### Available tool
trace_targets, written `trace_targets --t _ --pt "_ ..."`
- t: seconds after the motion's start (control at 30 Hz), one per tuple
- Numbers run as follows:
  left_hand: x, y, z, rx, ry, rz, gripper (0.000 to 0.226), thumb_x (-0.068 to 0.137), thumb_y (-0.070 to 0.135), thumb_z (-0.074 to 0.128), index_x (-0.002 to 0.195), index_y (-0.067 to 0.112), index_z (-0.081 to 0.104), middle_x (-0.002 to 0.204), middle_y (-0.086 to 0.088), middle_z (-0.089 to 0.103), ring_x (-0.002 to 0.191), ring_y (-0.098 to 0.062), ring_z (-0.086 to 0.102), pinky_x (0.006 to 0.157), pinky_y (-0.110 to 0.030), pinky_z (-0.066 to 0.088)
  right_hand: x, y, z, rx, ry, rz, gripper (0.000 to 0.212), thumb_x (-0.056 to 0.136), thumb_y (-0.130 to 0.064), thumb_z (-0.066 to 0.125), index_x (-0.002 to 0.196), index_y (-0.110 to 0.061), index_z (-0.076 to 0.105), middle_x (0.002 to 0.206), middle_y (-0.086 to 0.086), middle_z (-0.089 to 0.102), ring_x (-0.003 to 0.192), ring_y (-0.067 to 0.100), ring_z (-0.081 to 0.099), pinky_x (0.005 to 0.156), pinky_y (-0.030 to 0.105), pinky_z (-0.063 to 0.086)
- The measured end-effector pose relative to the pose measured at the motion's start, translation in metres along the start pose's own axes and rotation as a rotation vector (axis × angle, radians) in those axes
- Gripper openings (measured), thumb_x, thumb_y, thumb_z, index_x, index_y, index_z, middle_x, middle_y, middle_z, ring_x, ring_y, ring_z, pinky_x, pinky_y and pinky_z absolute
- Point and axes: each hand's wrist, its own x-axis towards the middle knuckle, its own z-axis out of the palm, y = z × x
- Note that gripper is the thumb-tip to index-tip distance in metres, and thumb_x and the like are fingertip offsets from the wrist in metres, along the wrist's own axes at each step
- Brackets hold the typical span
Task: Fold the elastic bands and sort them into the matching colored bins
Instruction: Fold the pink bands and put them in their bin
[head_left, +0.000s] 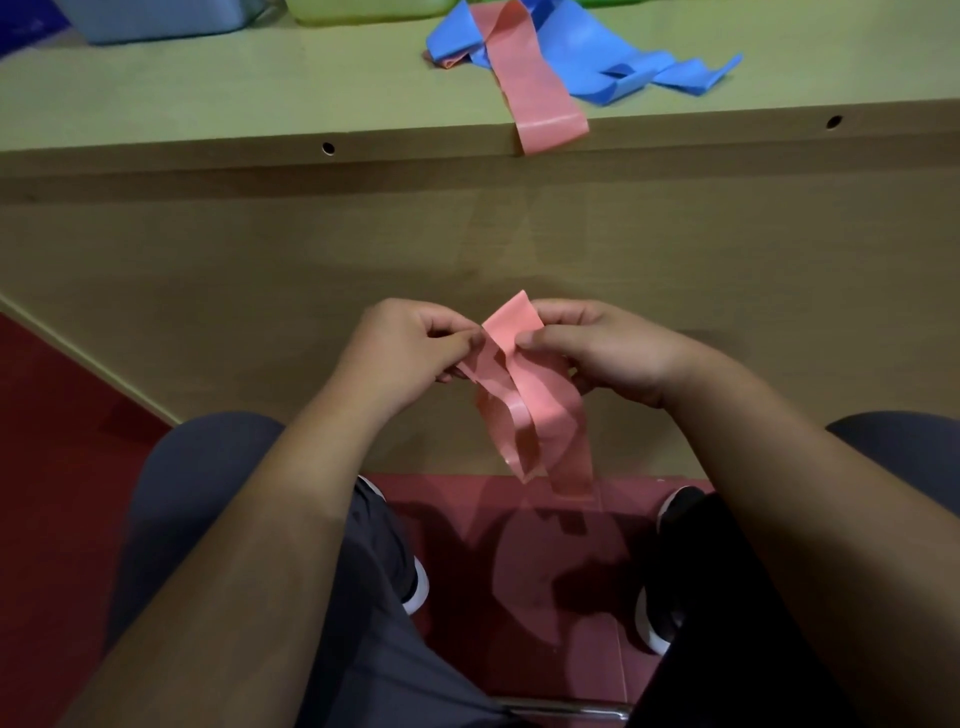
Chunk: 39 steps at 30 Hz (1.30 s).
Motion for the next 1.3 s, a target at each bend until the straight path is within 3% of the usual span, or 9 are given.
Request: trace_targets --t 0.17,0.3,0.4,0.53,0.63,0.8,1.0,1.13,1.3 --pt "0.0 0.001 -0.003 -0.009 -0.008 0.008 0.017 0.095 0.01 0.073 0.091 0.021 0.085 0.08 -0.002 0.08 0.083 -0.03 0.078 0.081 -0.045 0.065 -0.001 0.001 0.0 -0.014 -0.032 -0.006 0.024 0.108 -0.023 0.059 0.122 -0.033 0.076 0.107 0.0 0.077 0.093 0.016 0.069 0.079 0.037 0.059" --pt "0.001 0.001 -0.006 -0.05 0.004 0.025 0.01 0.095 0.013 0.076 0.089 0.017 0.084 0.086 -0.007 0.08 0.075 -0.022 0.073 0.08 -0.047 0.063 0.004 0.007 -0.005 0.014 -0.044 -0.018 0.023 0.106 -0.022 0.061 0.121 -0.028 0.078 0.114 0.005 0.075 0.105 0.02 0.067 0.11 0.053 0.051" --pt "0.001 0.001 -0.008 -0.055 -0.007 0.035 0.008 0.095 0.013 0.077 0.09 0.014 0.083 0.087 -0.013 0.079 0.071 -0.019 0.068 0.074 -0.043 0.062 0.008 0.012 -0.009 -0.011 -0.017 -0.047 0.024 0.103 -0.018 0.063 0.122 -0.022 0.078 0.116 0.008 0.077 0.108 0.019 0.066 0.116 0.05 0.046" --pt "0.003 0.001 -0.009 -0.047 -0.004 0.045 0.008 0.095 0.017 0.078 0.091 0.011 0.083 0.087 -0.021 0.077 0.068 -0.019 0.065 0.073 -0.044 0.061 0.01 0.013 -0.009 -0.077 0.06 -0.092 0.021 0.102 -0.007 0.062 0.116 -0.007 0.077 0.115 0.02 0.077 0.1 0.021 0.069 0.107 0.048 0.051" --pt "0.005 0.0 -0.01 -0.057 -0.001 0.041 0.007 0.094 0.018 0.08 0.091 0.013 0.083 0.085 -0.02 0.077 0.067 -0.019 0.066 0.074 -0.045 0.062 0.01 0.014 -0.009 -0.115 0.069 -0.077 0.021 0.104 -0.009 0.061 0.117 -0.01 0.077 0.11 0.019 0.078 0.093 0.018 0.067 0.093 0.043 0.05" --pt "0.005 0.0 -0.01 -0.061 -0.028 0.046 0.005 0.092 0.019 0.082 0.092 0.014 0.083 0.08 -0.017 0.076 0.065 -0.015 0.066 0.071 -0.036 0.059 0.012 0.019 -0.006 -0.113 -0.002 -0.098 0.019 0.105 -0.015 0.064 0.12 -0.009 0.075 0.116 0.026 0.073 0.094 0.022 0.065 0.09 0.041 0.052" --pt "0.004 -0.001 -0.013 -0.035 -0.042 0.078 0.003 0.092 0.02 0.082 0.092 0.019 0.084 0.082 -0.012 0.078 0.07 -0.015 0.068 0.074 -0.039 0.062 0.01 0.016 -0.004 -0.112 -0.05 -0.096 0.012 0.104 -0.011 0.068 0.113 -0.014 0.075 0.098 0.001 0.073 0.087 0.014 0.066 0.081 0.033 0.053" --pt "0.006 -0.004 -0.012 -0.082 -0.082 0.063 0.002 0.092 0.021 0.083 0.093 0.02 0.085 0.086 -0.013 0.079 0.075 -0.016 0.07 0.077 -0.039 0.061 0.012 0.017 -0.004 -0.085 -0.056 -0.114 0.01 0.103 -0.012 0.07 0.111 -0.014 0.075 0.095 -0.001 0.074 0.085 0.013 0.067 0.082 0.036 0.053" --pt "0.008 -0.005 -0.008 -0.113 -0.117 0.052 0.005 0.093 0.02 0.081 0.095 0.016 0.084 0.087 -0.015 0.078 0.073 -0.014 0.065 0.071 -0.029 0.055 0.013 0.019 -0.002 -0.119 -0.052 -0.111 0.015 0.106 -0.021 0.067 0.115 -0.011 0.075 0.093 -0.003 0.072 0.082 0.007 0.063 0.077 0.026 0.049"
